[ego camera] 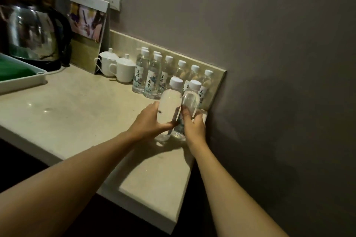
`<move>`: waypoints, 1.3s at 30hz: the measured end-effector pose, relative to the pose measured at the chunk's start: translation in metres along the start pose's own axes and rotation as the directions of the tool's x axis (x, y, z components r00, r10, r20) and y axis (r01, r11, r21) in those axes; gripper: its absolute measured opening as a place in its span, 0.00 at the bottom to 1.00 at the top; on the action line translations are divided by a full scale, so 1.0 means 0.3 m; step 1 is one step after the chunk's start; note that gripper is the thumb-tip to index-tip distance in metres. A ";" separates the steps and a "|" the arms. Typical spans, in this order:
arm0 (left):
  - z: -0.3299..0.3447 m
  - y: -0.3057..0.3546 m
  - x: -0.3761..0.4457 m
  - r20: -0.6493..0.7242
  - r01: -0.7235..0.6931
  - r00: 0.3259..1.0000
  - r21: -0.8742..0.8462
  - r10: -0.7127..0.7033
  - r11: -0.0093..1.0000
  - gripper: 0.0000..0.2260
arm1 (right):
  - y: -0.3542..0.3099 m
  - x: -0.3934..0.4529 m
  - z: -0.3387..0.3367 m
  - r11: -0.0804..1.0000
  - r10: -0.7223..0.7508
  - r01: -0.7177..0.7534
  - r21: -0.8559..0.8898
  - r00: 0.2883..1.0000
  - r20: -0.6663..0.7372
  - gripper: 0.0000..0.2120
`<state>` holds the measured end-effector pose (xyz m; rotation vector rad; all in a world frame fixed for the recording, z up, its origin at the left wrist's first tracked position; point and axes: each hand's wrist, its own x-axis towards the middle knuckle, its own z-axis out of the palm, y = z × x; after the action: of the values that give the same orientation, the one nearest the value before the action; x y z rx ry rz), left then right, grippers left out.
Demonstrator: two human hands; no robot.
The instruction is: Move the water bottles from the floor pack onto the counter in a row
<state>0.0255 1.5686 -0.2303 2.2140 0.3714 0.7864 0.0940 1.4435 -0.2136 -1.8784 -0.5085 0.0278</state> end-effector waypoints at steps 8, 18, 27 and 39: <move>-0.035 -0.019 -0.011 0.197 0.125 0.977 -0.227 -0.081 0.966 0.26 | 0.007 -0.004 0.010 0.992 -0.059 0.059 -0.110 0.998 0.010 0.35; -0.048 -0.024 0.029 0.426 0.248 0.891 -0.164 -0.158 0.955 0.18 | 0.065 0.017 0.001 0.989 -0.071 0.086 -0.124 0.990 0.121 0.25; -0.089 -0.008 0.081 0.452 0.282 0.873 -0.163 -0.182 0.946 0.19 | 0.090 0.033 0.005 0.940 -0.020 0.084 -0.331 0.981 0.192 0.24; -0.098 -0.105 0.248 0.422 0.230 0.891 -0.099 -0.168 0.968 0.19 | 0.051 0.154 0.092 0.913 0.011 0.055 -0.405 0.987 0.159 0.23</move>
<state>0.0632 1.6419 -0.2064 2.0918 0.3128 0.2154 0.1338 1.4805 -0.2270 -2.2929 -0.6849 0.0596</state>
